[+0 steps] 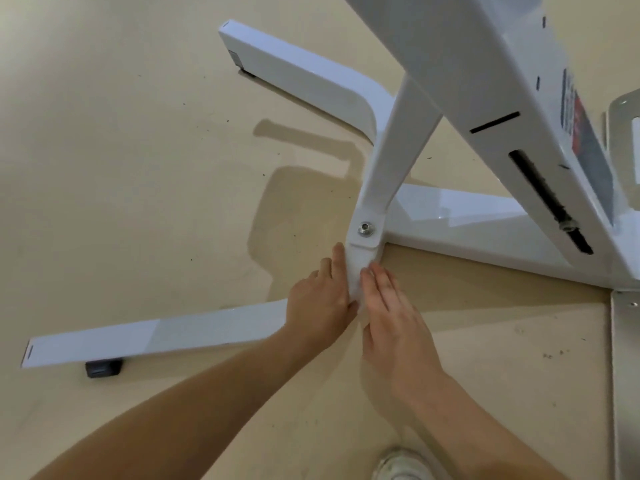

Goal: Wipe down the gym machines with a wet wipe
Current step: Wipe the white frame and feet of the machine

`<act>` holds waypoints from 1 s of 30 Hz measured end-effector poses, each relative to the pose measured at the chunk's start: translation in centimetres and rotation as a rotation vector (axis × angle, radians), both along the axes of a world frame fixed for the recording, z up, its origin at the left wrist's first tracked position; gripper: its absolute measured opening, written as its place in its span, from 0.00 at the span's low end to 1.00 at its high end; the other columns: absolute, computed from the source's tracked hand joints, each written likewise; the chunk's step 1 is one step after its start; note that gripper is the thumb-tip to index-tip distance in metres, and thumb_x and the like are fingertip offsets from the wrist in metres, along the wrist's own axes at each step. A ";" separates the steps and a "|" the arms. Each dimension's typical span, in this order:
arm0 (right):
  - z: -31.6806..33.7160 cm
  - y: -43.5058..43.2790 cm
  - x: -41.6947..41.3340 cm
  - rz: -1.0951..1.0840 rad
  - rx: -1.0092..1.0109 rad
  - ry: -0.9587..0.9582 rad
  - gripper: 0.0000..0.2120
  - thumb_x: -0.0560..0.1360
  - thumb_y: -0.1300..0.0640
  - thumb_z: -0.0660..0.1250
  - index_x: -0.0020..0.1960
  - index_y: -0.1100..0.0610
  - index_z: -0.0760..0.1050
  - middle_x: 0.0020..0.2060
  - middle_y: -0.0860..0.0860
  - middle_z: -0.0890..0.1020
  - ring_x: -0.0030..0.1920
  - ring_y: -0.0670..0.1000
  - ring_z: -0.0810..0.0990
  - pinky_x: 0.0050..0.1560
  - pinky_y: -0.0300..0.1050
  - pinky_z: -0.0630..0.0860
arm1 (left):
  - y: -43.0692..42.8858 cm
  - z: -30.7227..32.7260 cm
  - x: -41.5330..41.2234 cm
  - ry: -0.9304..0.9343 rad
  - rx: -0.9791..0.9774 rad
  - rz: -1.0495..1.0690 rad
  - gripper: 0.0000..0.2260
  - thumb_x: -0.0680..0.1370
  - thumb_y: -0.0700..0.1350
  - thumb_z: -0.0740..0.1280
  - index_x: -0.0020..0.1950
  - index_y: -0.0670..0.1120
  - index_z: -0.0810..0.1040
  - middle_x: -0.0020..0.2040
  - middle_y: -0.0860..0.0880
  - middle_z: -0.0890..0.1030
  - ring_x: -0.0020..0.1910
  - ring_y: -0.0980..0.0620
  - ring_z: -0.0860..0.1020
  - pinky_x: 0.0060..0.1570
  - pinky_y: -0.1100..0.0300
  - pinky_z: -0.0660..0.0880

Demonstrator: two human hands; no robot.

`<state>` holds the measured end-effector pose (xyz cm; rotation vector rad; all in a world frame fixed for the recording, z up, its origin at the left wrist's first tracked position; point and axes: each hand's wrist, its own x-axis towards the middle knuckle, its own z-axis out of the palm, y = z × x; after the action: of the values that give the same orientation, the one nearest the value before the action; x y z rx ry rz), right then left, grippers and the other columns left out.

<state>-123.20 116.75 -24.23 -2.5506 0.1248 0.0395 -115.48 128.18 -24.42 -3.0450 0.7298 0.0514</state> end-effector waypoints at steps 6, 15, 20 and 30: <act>-0.4 1.5 -1.5 0.167 -0.005 -0.034 0.36 0.65 0.68 0.65 0.73 0.61 0.63 0.75 0.56 0.62 0.74 0.58 0.63 0.59 0.55 0.76 | 11.0 1.2 -0.3 0.070 0.179 -0.189 0.46 0.62 0.62 0.76 0.73 0.43 0.62 0.46 0.48 0.80 0.38 0.48 0.80 0.35 0.57 0.74; -0.1 2.0 -1.7 0.058 0.270 -0.046 0.38 0.70 0.72 0.61 0.77 0.57 0.57 0.77 0.45 0.53 0.76 0.46 0.56 0.67 0.42 0.66 | 1.8 1.0 -0.2 0.099 0.154 0.041 0.40 0.76 0.64 0.59 0.78 0.41 0.51 0.58 0.47 0.78 0.46 0.45 0.81 0.35 0.56 0.66; 0.5 1.5 -1.2 -0.337 0.800 0.295 0.34 0.75 0.71 0.58 0.77 0.51 0.57 0.73 0.49 0.66 0.67 0.46 0.70 0.63 0.42 0.70 | -0.9 0.6 -0.1 0.076 0.059 0.070 0.39 0.76 0.62 0.61 0.76 0.37 0.54 0.57 0.45 0.74 0.45 0.47 0.80 0.32 0.57 0.64; 2.7 -1.3 2.8 -0.755 1.601 0.445 0.14 0.79 0.62 0.64 0.64 0.57 0.72 0.46 0.56 0.80 0.41 0.50 0.77 0.38 0.39 0.74 | -3.7 3.6 3.0 0.398 0.026 0.177 0.27 0.81 0.58 0.56 0.67 0.37 0.61 0.53 0.41 0.80 0.52 0.39 0.79 0.44 0.53 0.69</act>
<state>-120.38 115.40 -21.56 -0.7734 0.8193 0.2771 -112.49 124.47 -20.86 -3.0959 0.4571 0.6773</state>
